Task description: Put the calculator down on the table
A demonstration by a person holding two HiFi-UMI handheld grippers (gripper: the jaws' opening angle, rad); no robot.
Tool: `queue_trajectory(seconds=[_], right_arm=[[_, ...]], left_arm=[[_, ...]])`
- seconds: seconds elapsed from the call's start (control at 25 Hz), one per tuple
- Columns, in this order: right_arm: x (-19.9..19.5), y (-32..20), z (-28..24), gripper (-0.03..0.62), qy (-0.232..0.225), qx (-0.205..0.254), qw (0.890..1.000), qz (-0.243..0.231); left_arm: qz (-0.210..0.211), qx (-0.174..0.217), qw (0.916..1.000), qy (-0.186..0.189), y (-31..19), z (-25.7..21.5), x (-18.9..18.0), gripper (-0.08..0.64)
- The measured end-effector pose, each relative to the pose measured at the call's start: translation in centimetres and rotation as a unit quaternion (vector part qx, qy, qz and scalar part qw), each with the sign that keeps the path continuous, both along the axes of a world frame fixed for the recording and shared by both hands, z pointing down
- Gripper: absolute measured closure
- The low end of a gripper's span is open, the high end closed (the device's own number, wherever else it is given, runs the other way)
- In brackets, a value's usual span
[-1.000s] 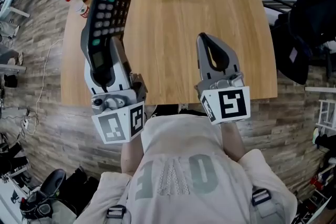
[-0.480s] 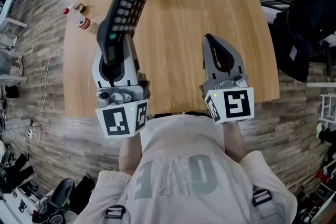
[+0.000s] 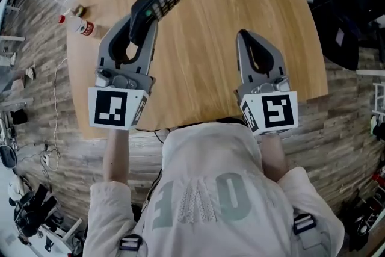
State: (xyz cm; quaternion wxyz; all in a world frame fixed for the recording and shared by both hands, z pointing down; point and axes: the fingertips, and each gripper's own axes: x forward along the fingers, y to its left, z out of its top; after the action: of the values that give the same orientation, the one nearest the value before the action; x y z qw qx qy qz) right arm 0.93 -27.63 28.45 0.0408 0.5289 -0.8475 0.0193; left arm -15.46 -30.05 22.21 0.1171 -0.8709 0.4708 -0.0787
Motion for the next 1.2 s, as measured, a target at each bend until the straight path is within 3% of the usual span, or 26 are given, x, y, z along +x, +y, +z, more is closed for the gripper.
queue_trajectory(seconds=[0.16, 0.28, 0.44, 0.6, 0.76, 0.92, 1.04, 1.2], right_arm=[[2.0, -0.1, 1.3, 0.572, 0.005, -0.018, 0.999, 0.033], [3.4, 0.1, 2.4, 0.572, 0.001, -0.037, 0.998, 0.053], [4.2, 0.7, 3.8, 0.572, -0.011, -0.065, 0.996, 0.057], [4.7, 1.1, 5.4, 0.572, -0.022, -0.098, 0.992, 0.072], [5.0, 0.8, 6.2, 0.572, -0.021, -0.105, 0.991, 0.080], [5.6, 0.2, 6.6, 0.572, -0.033, -0.111, 0.990, 0.084], [5.6, -0.4, 7.1, 0.572, -0.052, -0.119, 0.988, 0.082], [5.1, -0.9, 8.0, 0.572, -0.024, -0.120, 0.990, 0.073]], left_arm=[[0.091, -0.052, 0.9902, -0.092, -2.3, 2.6, 2.0, 0.440], [0.158, -0.089, 0.9680, -0.173, -3.4, 5.0, 3.6, 0.439], [0.259, -0.152, 0.9146, -0.270, -3.7, 8.7, 6.0, 0.440], [0.316, -0.223, 0.8609, -0.330, -4.5, 13.1, 7.4, 0.440], [0.363, -0.300, 0.7973, -0.378, -4.7, 18.2, 8.0, 0.440], [0.416, -0.371, 0.7234, -0.408, -4.1, 21.7, 8.5, 0.439], [0.467, -0.413, 0.6612, -0.418, -3.0, 23.4, 8.6, 0.439], [0.539, -0.473, 0.5665, -0.407, -0.1, 25.1, 8.8, 0.439]])
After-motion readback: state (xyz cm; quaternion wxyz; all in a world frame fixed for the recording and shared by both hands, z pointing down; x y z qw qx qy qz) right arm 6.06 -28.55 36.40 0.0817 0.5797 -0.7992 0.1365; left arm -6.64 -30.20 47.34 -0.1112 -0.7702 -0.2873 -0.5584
